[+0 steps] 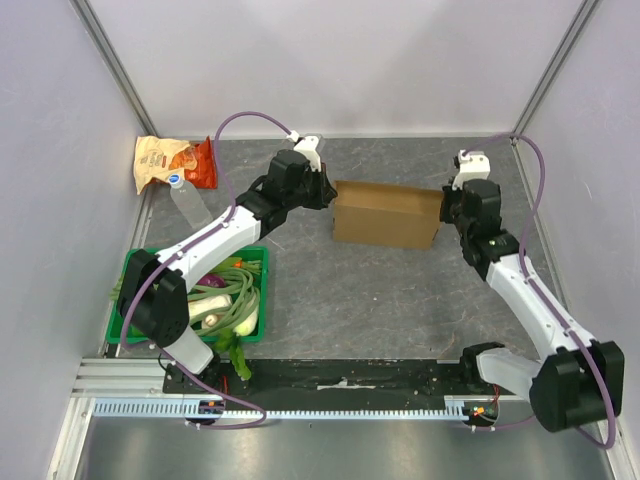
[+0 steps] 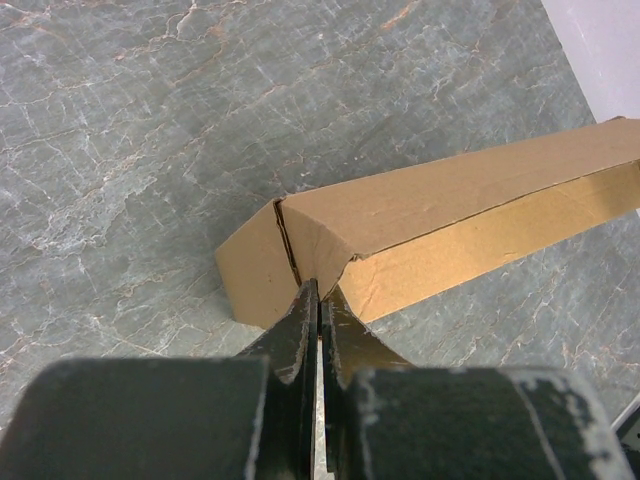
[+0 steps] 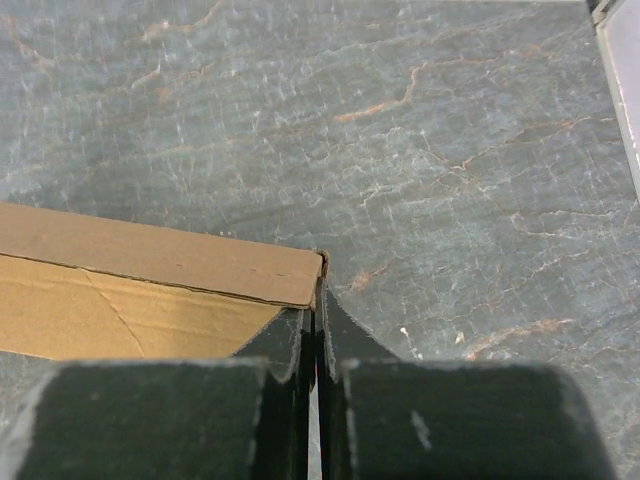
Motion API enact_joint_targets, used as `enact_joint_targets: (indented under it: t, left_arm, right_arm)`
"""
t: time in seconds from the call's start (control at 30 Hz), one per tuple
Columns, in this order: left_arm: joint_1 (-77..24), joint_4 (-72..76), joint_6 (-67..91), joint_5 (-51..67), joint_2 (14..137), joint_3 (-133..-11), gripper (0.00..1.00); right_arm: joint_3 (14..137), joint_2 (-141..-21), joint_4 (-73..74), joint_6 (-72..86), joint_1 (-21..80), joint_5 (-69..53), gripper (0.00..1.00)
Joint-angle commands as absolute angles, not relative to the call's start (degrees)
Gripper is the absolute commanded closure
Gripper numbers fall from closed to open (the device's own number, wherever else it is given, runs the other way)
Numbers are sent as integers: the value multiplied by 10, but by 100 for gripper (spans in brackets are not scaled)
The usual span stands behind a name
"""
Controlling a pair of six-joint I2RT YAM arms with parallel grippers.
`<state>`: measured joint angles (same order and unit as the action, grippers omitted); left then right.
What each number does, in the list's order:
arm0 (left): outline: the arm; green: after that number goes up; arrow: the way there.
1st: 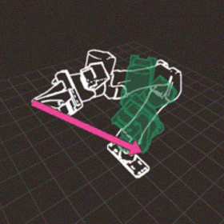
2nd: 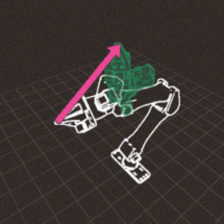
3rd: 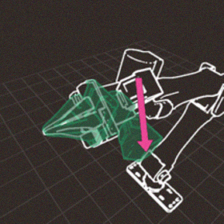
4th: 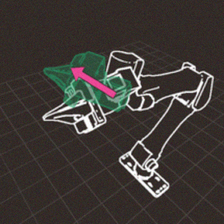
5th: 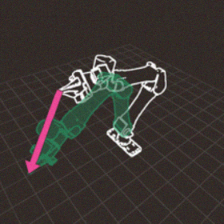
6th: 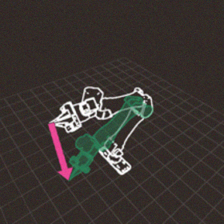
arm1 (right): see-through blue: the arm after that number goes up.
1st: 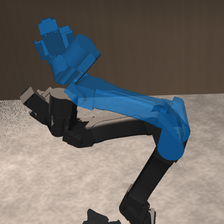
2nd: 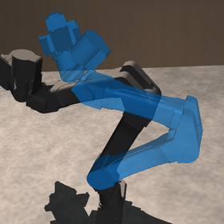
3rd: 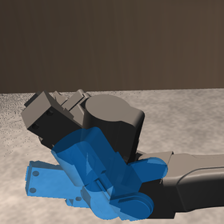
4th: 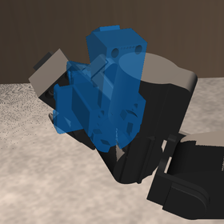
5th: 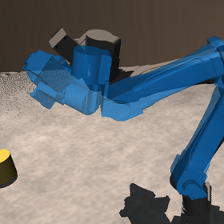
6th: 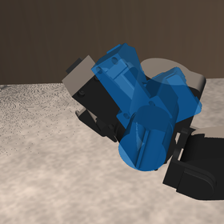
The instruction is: Fold the paper box
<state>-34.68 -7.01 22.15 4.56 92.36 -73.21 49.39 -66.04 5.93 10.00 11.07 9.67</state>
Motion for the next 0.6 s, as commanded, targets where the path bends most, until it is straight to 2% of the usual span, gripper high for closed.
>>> enact_joint_targets:
  t: [0.0, 0.17, 0.4, 0.53, 0.57]
  left_arm:
    - [-357, -60, 230, 35, 929, -713, 98]
    - [-363, -34, 233, 24, 924, -686, 98]
    - [-363, -45, 229, 26, 921, -700, 98]
    - [-361, -54, 228, 40, 899, -710, 70]
    - [-361, -56, 224, 40, 897, -715, 67]
  right_arm:
    - [405, -611, -34, 140, 126, 133, 100]
    - [336, -575, -104, 158, 137, 149, 100]
    - [418, -598, -20, 166, 136, 133, 100]
    - [424, -594, -13, 136, 137, 146, 100]
    - [431, -599, -11, 127, 136, 145, 100]
